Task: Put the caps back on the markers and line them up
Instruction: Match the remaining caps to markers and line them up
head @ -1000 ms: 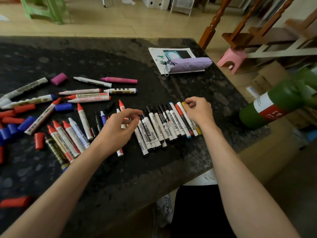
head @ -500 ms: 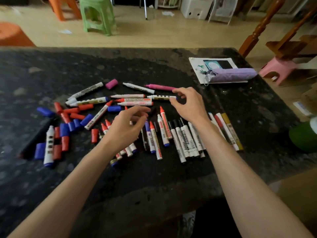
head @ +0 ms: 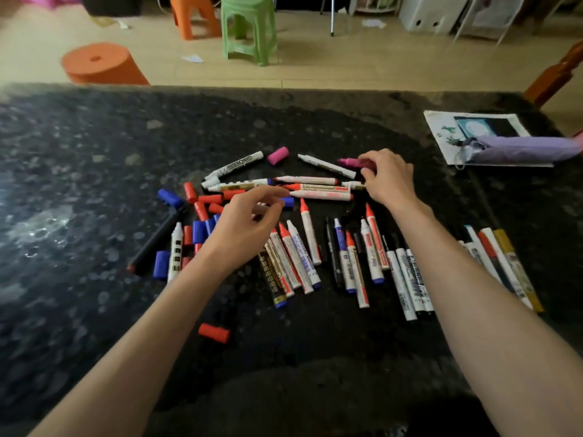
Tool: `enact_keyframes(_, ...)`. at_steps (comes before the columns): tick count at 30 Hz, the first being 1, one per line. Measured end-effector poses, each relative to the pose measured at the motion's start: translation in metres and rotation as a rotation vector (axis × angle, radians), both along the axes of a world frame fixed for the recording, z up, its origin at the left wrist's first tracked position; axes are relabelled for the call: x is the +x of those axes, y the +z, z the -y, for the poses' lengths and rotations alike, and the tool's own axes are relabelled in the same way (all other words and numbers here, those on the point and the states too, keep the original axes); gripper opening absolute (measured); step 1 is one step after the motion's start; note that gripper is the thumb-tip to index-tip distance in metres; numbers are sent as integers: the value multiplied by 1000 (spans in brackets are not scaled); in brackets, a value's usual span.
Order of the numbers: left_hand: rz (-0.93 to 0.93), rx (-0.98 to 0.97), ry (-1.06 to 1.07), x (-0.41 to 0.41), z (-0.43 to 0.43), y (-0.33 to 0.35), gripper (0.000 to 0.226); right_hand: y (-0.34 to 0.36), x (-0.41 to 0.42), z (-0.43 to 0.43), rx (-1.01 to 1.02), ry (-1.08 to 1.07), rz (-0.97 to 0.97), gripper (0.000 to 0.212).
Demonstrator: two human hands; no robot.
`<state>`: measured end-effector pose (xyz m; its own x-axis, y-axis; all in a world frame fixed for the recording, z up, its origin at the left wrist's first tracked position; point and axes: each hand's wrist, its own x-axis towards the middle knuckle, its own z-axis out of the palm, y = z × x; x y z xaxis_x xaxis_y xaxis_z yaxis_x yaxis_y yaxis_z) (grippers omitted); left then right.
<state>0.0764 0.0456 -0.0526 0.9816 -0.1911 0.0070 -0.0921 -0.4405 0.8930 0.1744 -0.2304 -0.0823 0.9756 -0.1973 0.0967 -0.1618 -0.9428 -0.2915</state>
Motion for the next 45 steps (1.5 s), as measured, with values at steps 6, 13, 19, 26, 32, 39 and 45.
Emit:
enact_keyframes(6, -16, 48, 13, 2, -14, -2, 30, -5, 14, -2, -4, -85, -8, 34)
enact_keyframes(13, 12, 27, 61, 4, -19, -3, 29, 17, -6, -46, 402, 61, 169, 27)
enact_keyframes(19, -51, -38, 68, 6, -25, -1, 41, 45, -45, -127, 1329, 284, -330, 29)
enact_keyframes(26, -66, -7, 239, 10, -43, -6, 23, 33, -23, -138, 1053, 281, -196, 22)
enact_keyframes(32, -59, 75, 311, 12, -55, -7, 26, 4, 30, -132, 187, 317, 14, 44)
enact_keyframes(39, -51, 108, 284, 13, -62, -3, 28, -4, 40, -138, 6, 310, 28, 25)
enact_keyframes(45, -76, 127, 234, 11, -58, -1, 30, 32, -9, -120, 654, 143, 99, 12)
